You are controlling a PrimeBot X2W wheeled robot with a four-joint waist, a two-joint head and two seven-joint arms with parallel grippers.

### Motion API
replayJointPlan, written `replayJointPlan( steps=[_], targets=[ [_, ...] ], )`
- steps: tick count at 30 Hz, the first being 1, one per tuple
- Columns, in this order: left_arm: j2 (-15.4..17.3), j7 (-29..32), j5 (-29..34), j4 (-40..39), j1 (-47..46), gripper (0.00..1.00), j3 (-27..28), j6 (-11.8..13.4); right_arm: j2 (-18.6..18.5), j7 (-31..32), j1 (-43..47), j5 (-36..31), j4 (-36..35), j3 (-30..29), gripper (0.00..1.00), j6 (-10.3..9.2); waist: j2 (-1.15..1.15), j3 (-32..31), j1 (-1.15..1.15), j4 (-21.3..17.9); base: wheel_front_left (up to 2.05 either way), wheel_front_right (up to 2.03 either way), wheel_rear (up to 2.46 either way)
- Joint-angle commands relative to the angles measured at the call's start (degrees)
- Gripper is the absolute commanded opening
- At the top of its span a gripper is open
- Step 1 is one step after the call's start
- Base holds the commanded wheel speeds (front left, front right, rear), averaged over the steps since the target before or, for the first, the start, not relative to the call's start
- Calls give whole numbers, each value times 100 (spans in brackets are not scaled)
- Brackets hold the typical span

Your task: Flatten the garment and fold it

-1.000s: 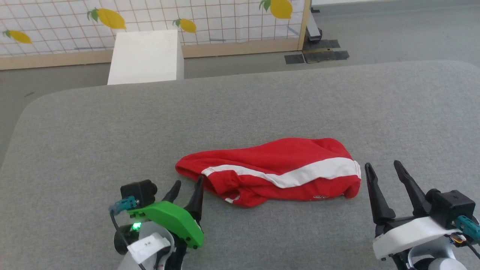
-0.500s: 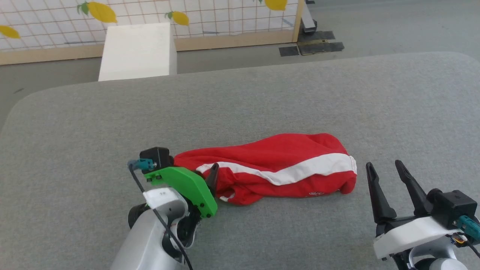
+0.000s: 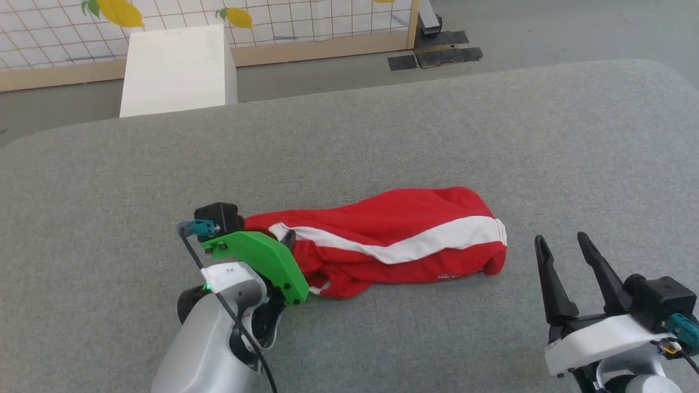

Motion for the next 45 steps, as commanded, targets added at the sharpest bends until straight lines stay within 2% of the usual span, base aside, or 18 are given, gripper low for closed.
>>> replayJointPlan(
  steps=[1, 5, 8, 14, 22, 28, 31, 32, 33, 39, 45],
  targets=[
    [62, -105, 82, -67, 47, 0, 2, -27, 17, -33, -87, 10, 23, 4, 100, -9, 0, -19, 0, 7, 0, 0, 0],
    [136, -345, 167, -302, 396, 0, -17, -15, -56, 22, -187, 21, 41, -10, 100, -9, 0, -40, 0, 27, 0, 0, 0],
    [200, -381, 177, -507, 703, 0, -53, -16, -124, 323, -342, 115, 215, -39, 100, -9, 0, -27, 0, 67, 0, 0, 0],
    [250, -332, 184, -808, 981, 0, -144, 3, -111, 1536, -1066, 622, 1056, -281, 100, -9, 0, 115, 0, 217, 0, 0, 0],
    [204, -277, 200, -896, 864, 0, -269, -5, 91, 3293, -2280, 1468, 2493, -857, 100, -9, 0, 289, 0, 408, 0, 0, 0],
    [188, -281, 209, -892, 791, 0, -329, -24, 142, 4058, -2685, 1753, 3061, -962, 100, -9, 0, 319, 0, 505, 0, 0, 0],
    [193, -280, 209, -884, 782, 0, -345, -27, 149, 4173, -2754, 1826, 3084, -836, 100, -9, 0, 316, 0, 528, 0, 0, 0],
    [196, -280, 207, -884, 783, 0, -348, -26, 151, 4153, -2764, 1845, 3057, -793, 94, -9, 0, 311, 0, 532, 0, 0, 0],
    [205, -279, 194, -884, 802, 0, -350, -22, 154, 4077, -2736, 1810, 2987, -679, 0, -9, 0, 285, 0, 527, 0, 0, 0],
    [220, -285, 152, -903, 854, 0, -340, -10, 111, 3895, -2605, 1600, 2736, -548, 0, -9, 0, 224, 0, 486, 0, 0, 0],
    [221, -526, 95, -1057, 905, 0, -269, -100, 37, 3455, -2327, 1224, 2066, -419, 0, -9, 0, 44, 0, 437, 0, 0, 0]
  ],
)
